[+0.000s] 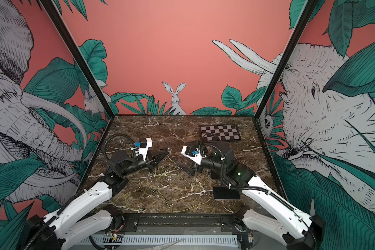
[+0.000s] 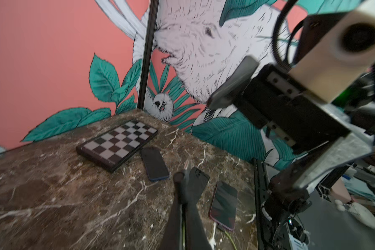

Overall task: Plug wired earphones into phones
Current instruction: Pick up the wired earphone from the center of the board, then adjust the phone at the center of the board.

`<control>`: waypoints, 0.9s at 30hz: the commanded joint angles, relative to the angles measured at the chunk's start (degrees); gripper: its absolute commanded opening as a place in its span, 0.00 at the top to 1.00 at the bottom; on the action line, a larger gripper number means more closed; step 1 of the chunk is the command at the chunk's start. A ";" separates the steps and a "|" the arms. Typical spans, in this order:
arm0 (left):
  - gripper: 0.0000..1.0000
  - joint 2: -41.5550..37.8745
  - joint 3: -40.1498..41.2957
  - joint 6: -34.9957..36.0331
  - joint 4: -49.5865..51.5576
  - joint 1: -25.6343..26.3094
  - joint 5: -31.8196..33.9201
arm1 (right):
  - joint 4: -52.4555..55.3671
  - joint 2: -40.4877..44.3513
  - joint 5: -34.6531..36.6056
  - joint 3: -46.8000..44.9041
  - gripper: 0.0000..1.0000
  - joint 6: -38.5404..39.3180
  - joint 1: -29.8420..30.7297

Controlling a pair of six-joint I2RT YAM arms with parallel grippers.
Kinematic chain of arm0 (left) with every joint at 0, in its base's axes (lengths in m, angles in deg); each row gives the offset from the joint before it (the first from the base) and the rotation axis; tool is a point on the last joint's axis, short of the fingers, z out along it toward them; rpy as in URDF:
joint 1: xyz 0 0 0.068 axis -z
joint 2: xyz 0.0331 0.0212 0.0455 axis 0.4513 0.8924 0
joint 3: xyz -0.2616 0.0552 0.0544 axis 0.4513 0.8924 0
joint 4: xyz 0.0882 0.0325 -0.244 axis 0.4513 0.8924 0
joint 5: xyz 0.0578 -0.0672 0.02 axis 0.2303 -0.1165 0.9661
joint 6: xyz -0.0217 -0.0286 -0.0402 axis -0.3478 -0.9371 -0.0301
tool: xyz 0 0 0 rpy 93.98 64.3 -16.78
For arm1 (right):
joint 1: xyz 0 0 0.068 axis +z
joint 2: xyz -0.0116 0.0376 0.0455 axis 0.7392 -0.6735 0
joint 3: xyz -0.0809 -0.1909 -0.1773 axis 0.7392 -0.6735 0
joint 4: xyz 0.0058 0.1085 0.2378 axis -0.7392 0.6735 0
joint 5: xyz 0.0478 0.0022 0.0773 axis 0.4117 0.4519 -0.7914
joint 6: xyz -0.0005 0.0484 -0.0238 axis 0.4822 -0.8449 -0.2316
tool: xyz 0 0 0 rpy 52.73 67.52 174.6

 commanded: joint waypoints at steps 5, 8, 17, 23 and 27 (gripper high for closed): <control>1.00 2.18 -3.89 3.92 12.69 -0.30 1.09 | 36.52 -8.28 23.94 5.09 0.01 35.16 -1.30; 1.00 1.14 -4.10 3.00 13.54 -0.23 3.53 | 41.46 -15.09 29.83 4.83 0.01 40.47 -6.51; 1.00 -0.21 -4.02 0.24 15.40 -0.13 5.52 | 31.03 -26.82 37.52 3.58 0.01 60.19 -19.45; 1.00 -1.78 -3.02 0.16 13.91 -0.15 5.28 | 31.49 -37.29 38.19 9.92 0.06 66.21 -22.65; 1.00 -2.06 -2.95 0.43 13.97 -0.15 5.49 | 30.52 -44.10 38.09 13.32 0.08 68.94 -23.83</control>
